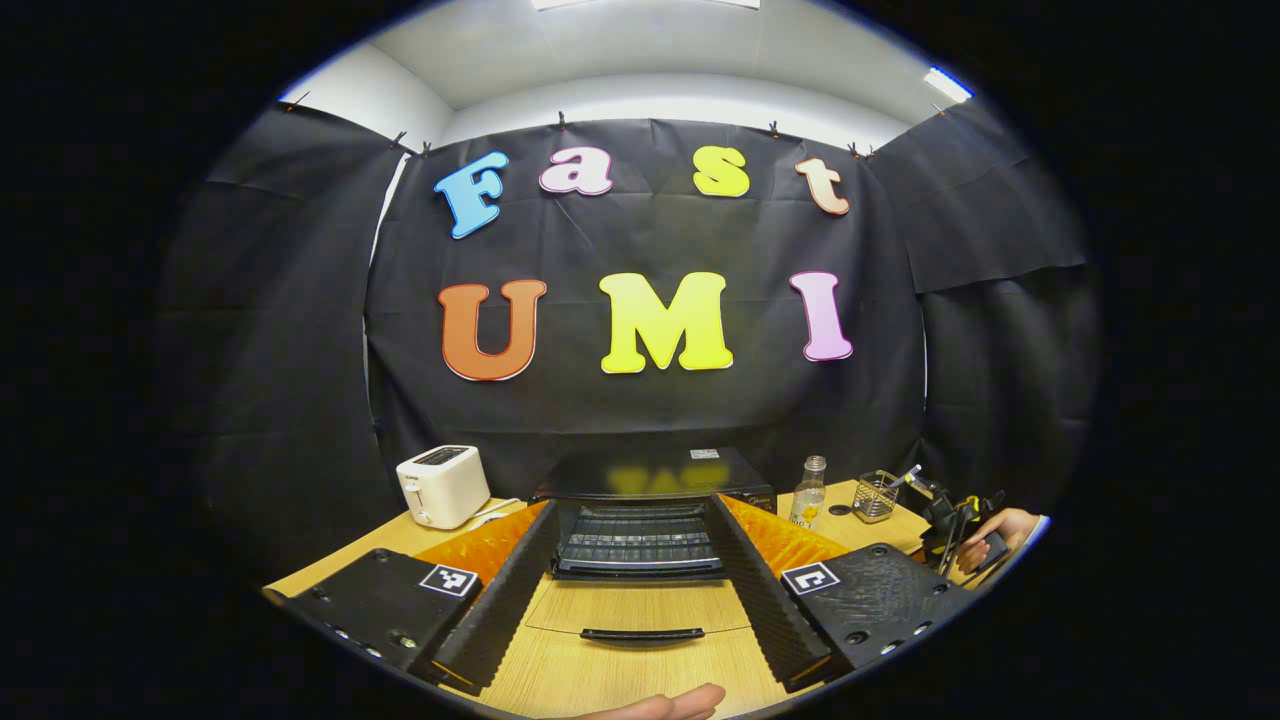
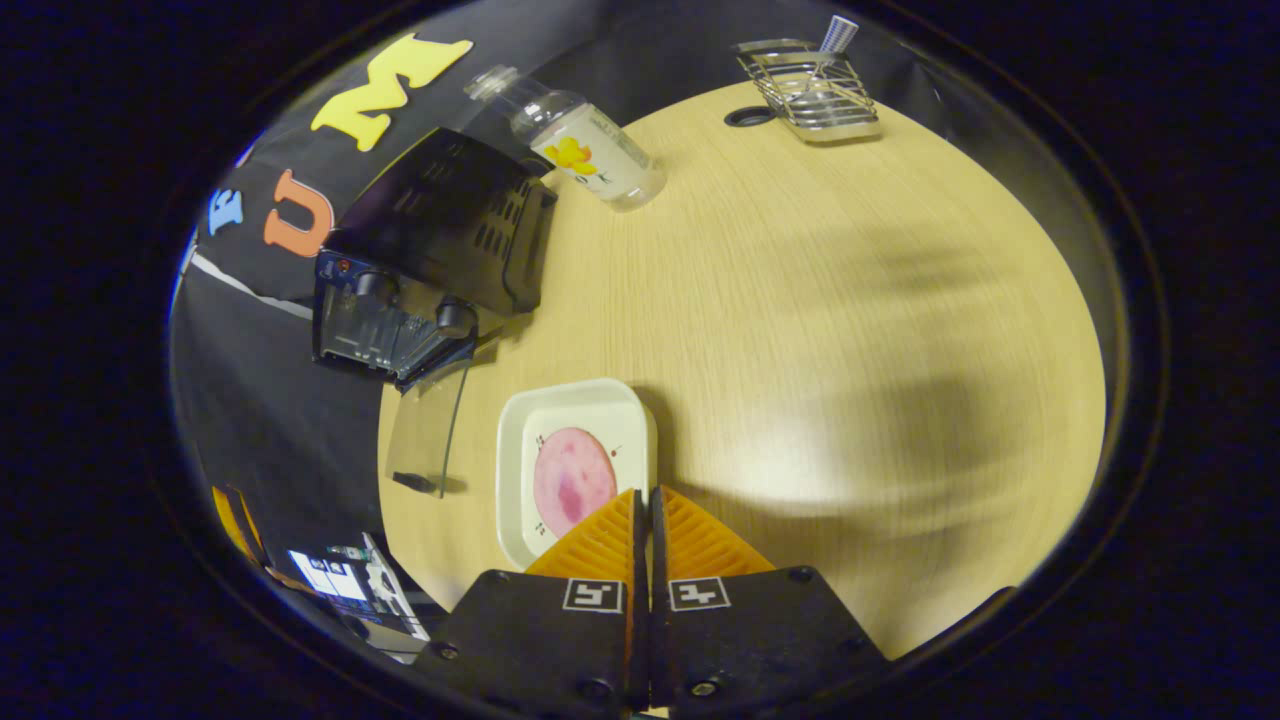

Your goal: Open the electric oven with the left hand, put the food in, and close the electric oven.

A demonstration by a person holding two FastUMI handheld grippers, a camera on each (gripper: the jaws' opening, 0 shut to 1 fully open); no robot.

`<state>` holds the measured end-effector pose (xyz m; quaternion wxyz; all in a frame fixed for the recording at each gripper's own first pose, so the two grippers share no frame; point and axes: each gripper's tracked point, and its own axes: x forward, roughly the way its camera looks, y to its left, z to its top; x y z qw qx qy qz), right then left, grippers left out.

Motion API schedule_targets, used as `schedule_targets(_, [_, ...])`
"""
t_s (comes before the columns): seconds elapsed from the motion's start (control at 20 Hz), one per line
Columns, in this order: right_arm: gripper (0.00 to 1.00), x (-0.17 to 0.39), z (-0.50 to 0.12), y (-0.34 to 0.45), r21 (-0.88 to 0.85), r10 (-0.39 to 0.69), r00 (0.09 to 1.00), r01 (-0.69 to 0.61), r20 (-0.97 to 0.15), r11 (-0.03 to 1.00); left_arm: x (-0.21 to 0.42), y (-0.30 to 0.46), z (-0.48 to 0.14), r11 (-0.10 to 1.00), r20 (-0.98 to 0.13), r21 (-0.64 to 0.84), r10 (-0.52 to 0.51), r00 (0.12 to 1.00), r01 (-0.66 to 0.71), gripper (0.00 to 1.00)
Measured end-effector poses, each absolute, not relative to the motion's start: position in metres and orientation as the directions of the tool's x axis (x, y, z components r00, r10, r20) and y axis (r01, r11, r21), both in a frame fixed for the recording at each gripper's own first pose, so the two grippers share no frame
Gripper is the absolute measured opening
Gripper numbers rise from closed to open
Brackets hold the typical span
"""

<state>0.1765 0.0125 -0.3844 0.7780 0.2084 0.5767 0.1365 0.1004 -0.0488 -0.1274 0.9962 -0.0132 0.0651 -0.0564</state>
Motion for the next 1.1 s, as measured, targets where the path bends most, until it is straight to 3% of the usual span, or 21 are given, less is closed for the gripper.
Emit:
schedule_targets(0.5, [0.01, 0.175, -0.302, 0.031, 0.485, 0.458, 0.433, -0.054, -0.776, 0.873, 0.098, -0.019, -0.138, 0.992, -0.122, -0.061, -0.119, 0.985, 0.113, 0.95])
schedule_targets(1.1, [0.01, 0.174, -0.276, 0.171, 0.611, 0.595, 0.376, -0.089, -0.711, 0.787, 0.088, 0.037, -0.153, 0.995, -0.109, -0.079, -0.072, 0.991, 0.064, 0.95])
